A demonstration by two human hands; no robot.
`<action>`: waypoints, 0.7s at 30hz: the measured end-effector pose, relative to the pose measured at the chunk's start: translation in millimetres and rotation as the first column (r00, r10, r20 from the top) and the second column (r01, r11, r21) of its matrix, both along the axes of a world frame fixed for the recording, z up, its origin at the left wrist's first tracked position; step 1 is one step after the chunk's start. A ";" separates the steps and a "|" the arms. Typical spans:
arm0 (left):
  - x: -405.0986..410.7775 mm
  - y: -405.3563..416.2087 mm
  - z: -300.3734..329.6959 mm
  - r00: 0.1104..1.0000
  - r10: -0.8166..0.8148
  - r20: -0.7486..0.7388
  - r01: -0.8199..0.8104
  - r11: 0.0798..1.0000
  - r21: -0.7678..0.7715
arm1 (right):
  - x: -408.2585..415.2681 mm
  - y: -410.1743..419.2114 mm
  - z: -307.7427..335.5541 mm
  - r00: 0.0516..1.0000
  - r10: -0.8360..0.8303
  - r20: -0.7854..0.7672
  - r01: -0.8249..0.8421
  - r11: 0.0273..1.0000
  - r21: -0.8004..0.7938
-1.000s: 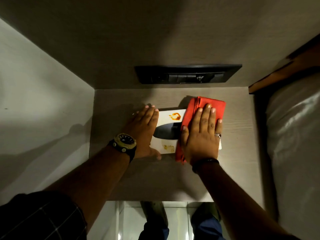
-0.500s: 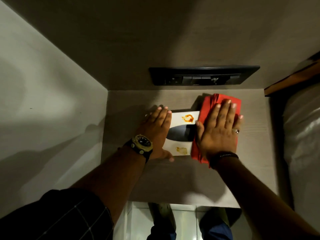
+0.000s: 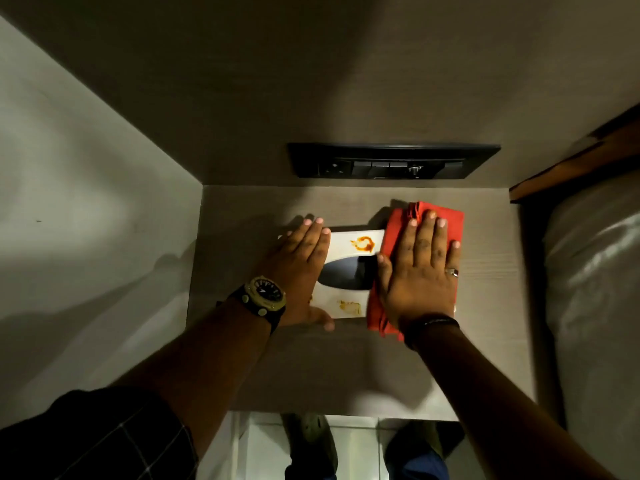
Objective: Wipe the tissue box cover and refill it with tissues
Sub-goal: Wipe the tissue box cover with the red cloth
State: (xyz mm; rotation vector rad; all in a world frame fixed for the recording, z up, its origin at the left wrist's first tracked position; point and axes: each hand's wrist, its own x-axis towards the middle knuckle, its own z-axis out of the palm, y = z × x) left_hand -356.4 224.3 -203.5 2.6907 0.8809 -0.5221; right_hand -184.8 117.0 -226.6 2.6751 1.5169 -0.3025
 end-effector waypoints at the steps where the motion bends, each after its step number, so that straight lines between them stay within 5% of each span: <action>1: -0.4 0.2 -0.2 1.000 -0.013 -0.003 0.013 1.000 0.006 | -3.7 3.1 0.0 1.000 0.011 -0.001 -0.011 1.000 0.000; 7: -4.3 2.3 -2.5 1.000 -0.018 -0.006 0.018 1.000 -0.010 | -0.3 -37.7 -1.5 0.939 0.339 -0.057 -0.339 0.941 0.013; 16: -4.4 2.9 -3.2 0.999 -0.013 0.032 0.013 1.000 -0.004 | -1.4 0.3 0.5 0.999 -0.006 -0.045 0.008 0.999 0.043; 21: -2.8 -0.5 0.4 1.000 -0.025 -0.004 0.025 0.999 -0.023 | -21.1 -41.1 -2.5 0.961 0.264 -0.078 -0.264 0.964 0.015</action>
